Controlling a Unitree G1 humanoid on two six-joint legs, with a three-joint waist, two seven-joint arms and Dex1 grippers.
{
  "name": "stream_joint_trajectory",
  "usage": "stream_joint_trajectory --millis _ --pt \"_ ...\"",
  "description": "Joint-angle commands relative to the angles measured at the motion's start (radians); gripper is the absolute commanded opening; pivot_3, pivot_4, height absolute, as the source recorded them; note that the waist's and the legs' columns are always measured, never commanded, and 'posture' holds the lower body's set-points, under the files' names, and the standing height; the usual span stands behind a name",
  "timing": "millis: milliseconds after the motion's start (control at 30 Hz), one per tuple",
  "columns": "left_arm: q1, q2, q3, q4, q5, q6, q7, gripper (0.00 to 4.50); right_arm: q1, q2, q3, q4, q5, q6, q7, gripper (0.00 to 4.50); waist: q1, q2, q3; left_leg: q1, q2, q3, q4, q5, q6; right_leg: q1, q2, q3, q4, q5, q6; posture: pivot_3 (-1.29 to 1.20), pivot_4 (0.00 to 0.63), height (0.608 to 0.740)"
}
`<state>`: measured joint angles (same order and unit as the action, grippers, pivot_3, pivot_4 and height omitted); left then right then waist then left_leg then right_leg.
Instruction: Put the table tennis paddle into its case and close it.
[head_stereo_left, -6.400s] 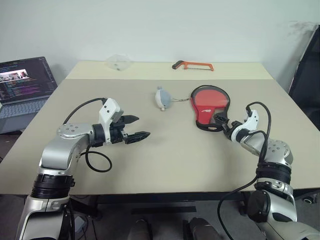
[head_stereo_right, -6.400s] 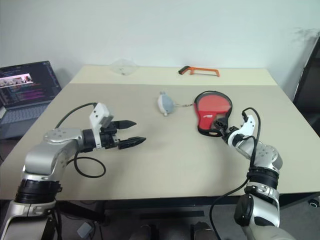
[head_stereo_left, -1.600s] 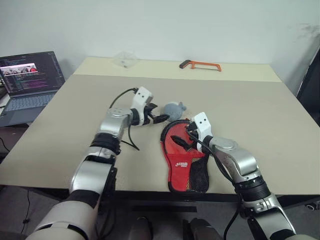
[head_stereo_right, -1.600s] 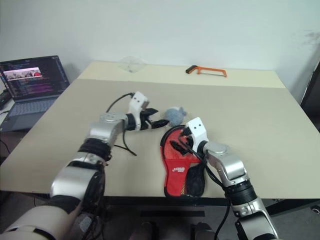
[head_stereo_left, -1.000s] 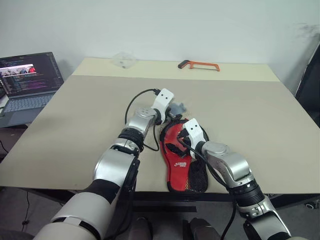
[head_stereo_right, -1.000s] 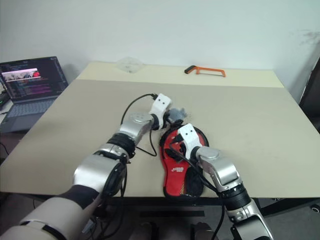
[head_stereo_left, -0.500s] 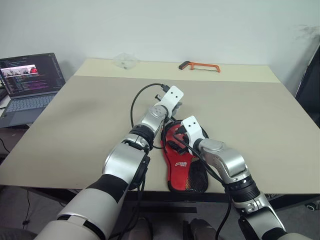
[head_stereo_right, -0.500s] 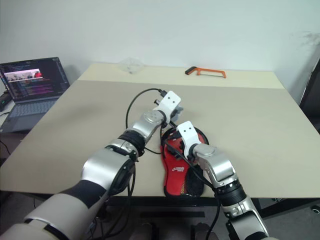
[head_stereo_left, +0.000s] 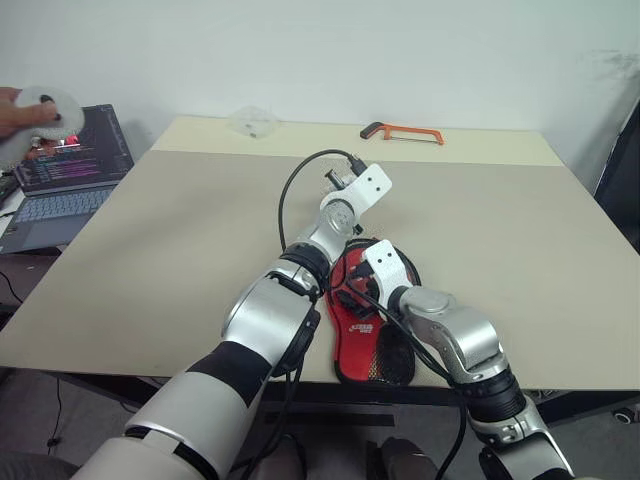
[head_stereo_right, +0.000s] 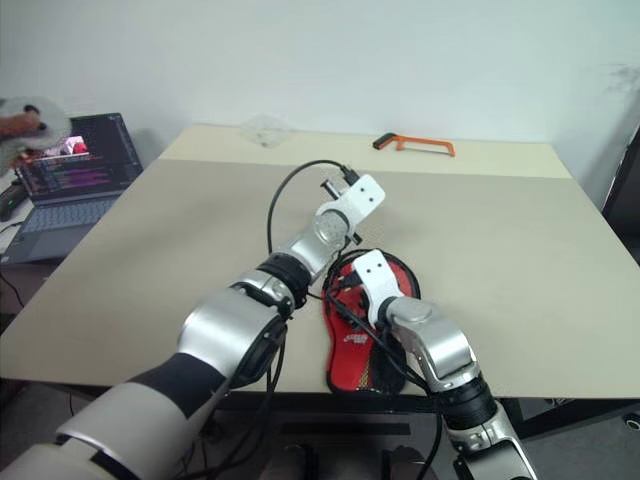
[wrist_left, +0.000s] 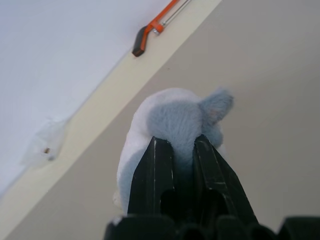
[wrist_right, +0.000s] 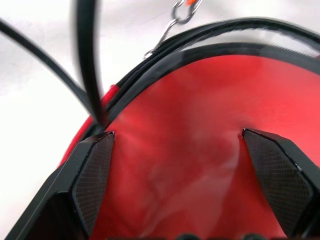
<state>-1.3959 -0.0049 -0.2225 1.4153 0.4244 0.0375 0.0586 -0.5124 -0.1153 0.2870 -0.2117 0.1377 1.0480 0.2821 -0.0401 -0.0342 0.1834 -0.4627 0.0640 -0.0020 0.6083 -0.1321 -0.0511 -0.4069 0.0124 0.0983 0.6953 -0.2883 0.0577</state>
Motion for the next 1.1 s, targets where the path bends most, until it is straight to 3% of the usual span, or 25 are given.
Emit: stream_joint_trajectory --millis 33,367,700,733,1067,1100 --pt "-0.071 -0.020 -0.028 -0.029 0.053 -0.033 0.074 0.02 0.048 -0.002 0.042 -0.009 0.014 0.083 0.008 4.50 0.000 0.000 0.000 0.000 0.000 0.000 0.000 0.000 0.000 0.000 0.000 0.000 0.000 0.000 0.000 0.00 0.150 0.740" --pt "-0.056 -0.097 -0.081 -0.024 0.123 -0.096 0.038 0.02 0.090 -0.006 0.051 -0.085 0.008 0.136 -0.013 4.50 0.006 0.000 0.000 0.000 0.000 0.000 0.000 0.000 0.000 0.000 0.000 0.000 -0.002 0.000 0.000 0.00 0.150 0.740" --pt "-0.015 -0.081 -0.059 -0.023 0.099 -0.082 -0.091 0.02 0.079 -0.009 0.062 -0.054 0.009 0.105 -0.003 4.50 0.007 0.000 0.000 -0.001 0.000 0.000 0.000 0.000 0.000 0.000 0.000 0.000 -0.004 0.000 0.001 0.00 0.150 0.740" --pt "-0.010 -0.079 -0.057 -0.024 0.095 -0.087 -0.114 0.76 0.075 -0.011 0.065 -0.048 0.009 0.099 0.001 4.50 0.007 0.000 0.000 -0.001 0.000 0.000 0.000 0.000 0.000 0.000 0.000 0.000 -0.004 0.000 0.001 0.00 0.150 0.740" --pt "0.035 -0.067 -0.177 -0.030 0.187 -0.176 -0.244 4.31 0.037 -0.040 0.056 0.028 0.006 0.040 0.045 4.50 -0.002 0.000 -0.007 0.002 0.000 0.001 0.000 0.000 0.000 0.002 0.000 0.001 -0.003 0.001 0.001 0.00 0.150 0.740" --pt "0.038 -0.061 -0.168 -0.032 0.175 -0.181 -0.255 4.46 0.032 -0.044 0.053 0.035 0.006 0.035 0.051 4.50 -0.002 0.000 -0.008 0.002 0.000 0.001 0.000 0.000 0.000 0.002 0.000 0.001 -0.003 0.001 0.001 0.00 0.150 0.740"
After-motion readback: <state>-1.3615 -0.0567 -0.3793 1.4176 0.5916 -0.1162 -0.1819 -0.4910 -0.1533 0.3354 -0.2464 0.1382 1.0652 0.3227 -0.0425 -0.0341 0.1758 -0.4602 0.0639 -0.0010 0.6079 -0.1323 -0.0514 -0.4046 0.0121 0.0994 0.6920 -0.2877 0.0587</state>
